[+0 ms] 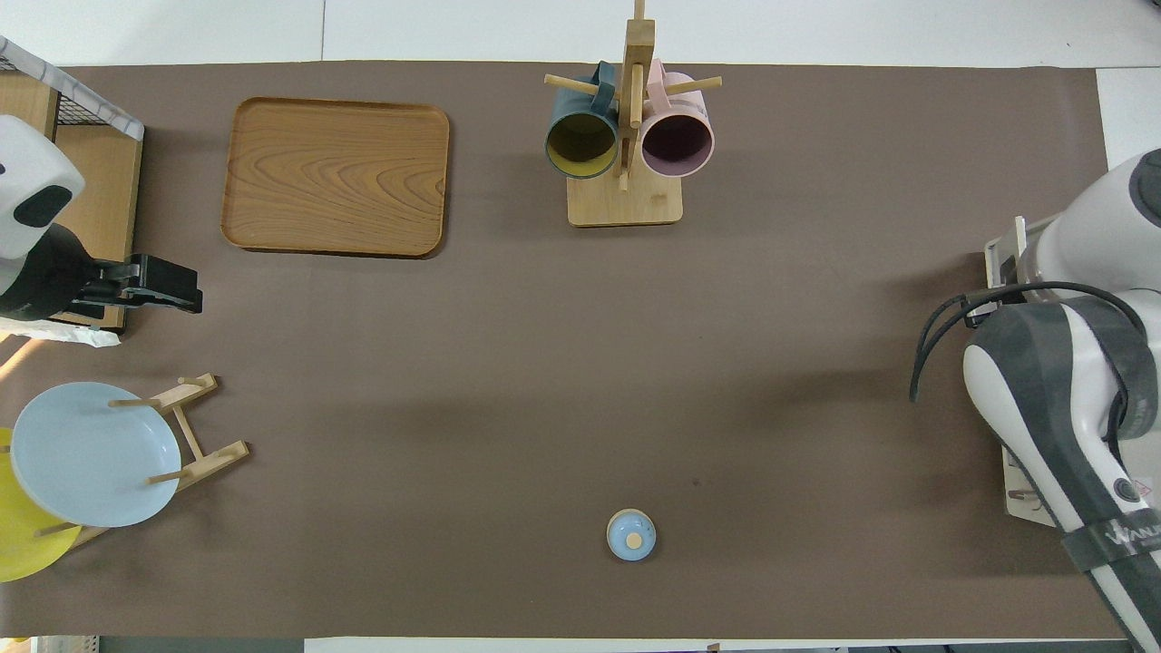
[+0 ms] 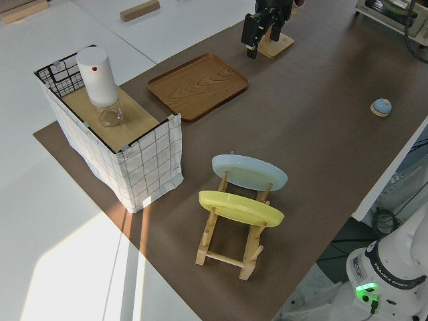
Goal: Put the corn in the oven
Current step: 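Push the oven door closed with the right gripper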
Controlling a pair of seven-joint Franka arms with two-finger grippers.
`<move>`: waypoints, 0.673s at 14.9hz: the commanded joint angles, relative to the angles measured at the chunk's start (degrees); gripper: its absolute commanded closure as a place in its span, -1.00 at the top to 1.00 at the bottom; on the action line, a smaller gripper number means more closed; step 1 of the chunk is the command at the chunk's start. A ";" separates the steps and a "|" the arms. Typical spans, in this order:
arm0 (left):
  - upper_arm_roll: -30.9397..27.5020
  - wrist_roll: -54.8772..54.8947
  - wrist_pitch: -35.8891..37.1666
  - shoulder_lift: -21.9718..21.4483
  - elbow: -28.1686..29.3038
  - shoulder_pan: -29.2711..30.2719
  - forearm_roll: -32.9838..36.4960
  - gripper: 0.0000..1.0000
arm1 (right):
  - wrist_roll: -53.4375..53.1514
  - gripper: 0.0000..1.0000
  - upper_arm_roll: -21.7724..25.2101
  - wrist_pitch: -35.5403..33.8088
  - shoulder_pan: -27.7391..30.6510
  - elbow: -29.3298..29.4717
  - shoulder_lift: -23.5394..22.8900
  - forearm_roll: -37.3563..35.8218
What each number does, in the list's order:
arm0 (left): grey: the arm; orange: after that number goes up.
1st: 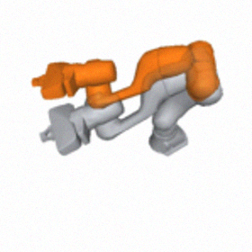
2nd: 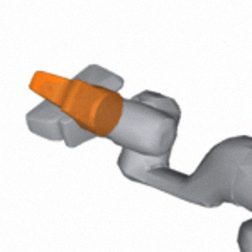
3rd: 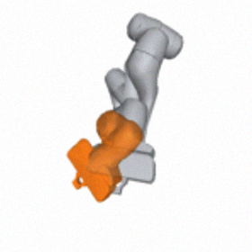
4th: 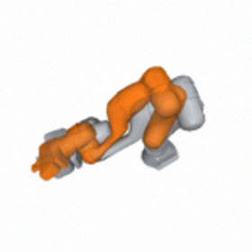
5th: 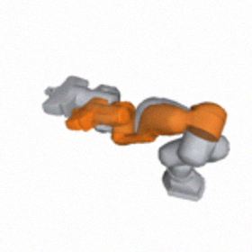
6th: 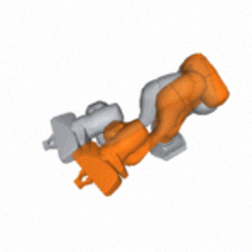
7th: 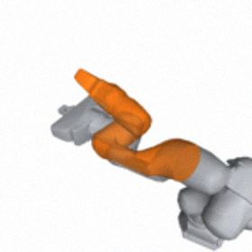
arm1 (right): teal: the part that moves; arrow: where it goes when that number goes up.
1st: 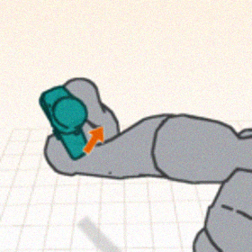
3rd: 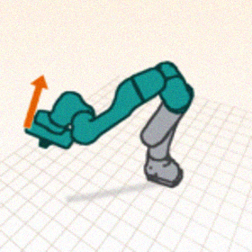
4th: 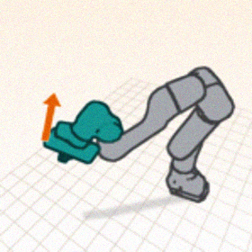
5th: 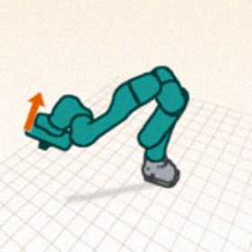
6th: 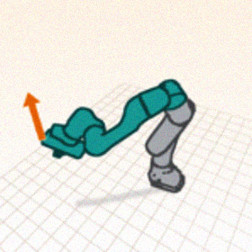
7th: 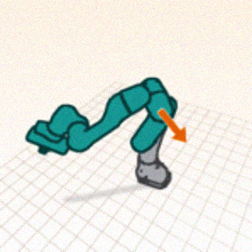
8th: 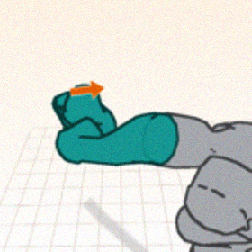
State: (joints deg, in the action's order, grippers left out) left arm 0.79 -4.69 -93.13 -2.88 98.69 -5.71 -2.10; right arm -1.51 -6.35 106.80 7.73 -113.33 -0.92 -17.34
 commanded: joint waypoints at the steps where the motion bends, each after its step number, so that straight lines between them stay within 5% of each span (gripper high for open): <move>1: 0.27 0.12 -0.83 -1.08 1.07 0.35 0.96 1.00 | 2.73 -1.00 0.03 -2.03 1.67 -0.31 0.65 0.81; 10: 0.27 0.12 -0.83 -1.08 1.07 0.35 0.96 1.00 | 9.23 -1.00 0.29 -5.90 4.39 1.27 3.03 4.32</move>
State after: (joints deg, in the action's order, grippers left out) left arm 0.79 -4.69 -93.13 -2.88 98.69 -5.71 -2.10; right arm 4.29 -5.91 101.74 9.95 -112.20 1.20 -15.19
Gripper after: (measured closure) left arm 0.000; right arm 0.991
